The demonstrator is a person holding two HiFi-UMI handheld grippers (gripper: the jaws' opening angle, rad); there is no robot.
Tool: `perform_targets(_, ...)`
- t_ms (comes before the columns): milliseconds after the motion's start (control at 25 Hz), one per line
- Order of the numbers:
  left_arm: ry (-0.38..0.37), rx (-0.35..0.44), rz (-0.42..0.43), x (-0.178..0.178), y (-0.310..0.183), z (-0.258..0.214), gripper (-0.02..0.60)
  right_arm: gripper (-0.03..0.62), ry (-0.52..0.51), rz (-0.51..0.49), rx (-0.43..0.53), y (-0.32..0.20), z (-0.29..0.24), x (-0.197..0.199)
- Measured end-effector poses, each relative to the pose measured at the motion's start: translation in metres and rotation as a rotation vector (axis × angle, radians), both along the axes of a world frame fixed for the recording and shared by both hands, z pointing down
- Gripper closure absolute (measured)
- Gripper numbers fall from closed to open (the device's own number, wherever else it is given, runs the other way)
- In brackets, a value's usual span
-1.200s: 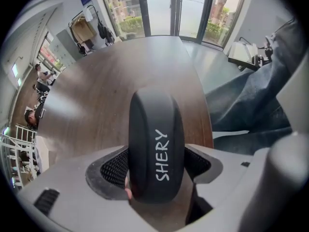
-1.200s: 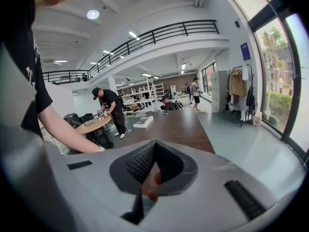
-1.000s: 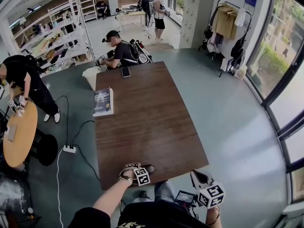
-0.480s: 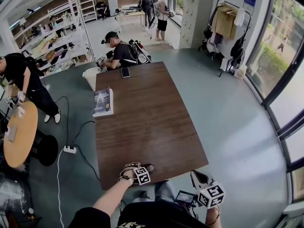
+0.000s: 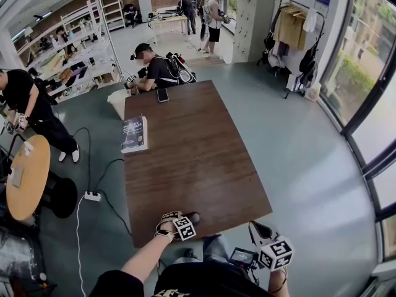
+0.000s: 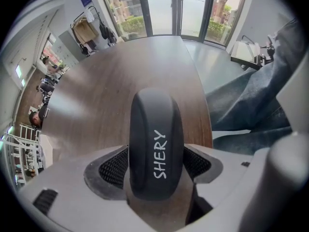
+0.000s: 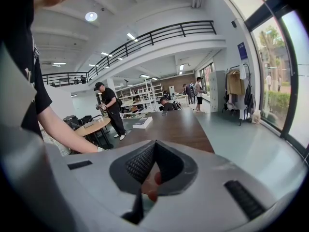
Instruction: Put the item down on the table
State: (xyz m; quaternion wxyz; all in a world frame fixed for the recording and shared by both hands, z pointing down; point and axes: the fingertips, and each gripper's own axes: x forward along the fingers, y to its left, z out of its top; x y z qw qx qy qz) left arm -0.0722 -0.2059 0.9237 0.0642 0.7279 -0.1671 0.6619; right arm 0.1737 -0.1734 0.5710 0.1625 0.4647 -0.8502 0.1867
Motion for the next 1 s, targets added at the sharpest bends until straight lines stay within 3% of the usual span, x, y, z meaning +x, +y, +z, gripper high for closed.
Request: perform_targets(1000, 0.103, 0.125, -0.102, 0.001, 0.008, -0.045, 0.238, 0.609, -0.009, -0.086, 0.019, 0.015, -0.002, -0.027)
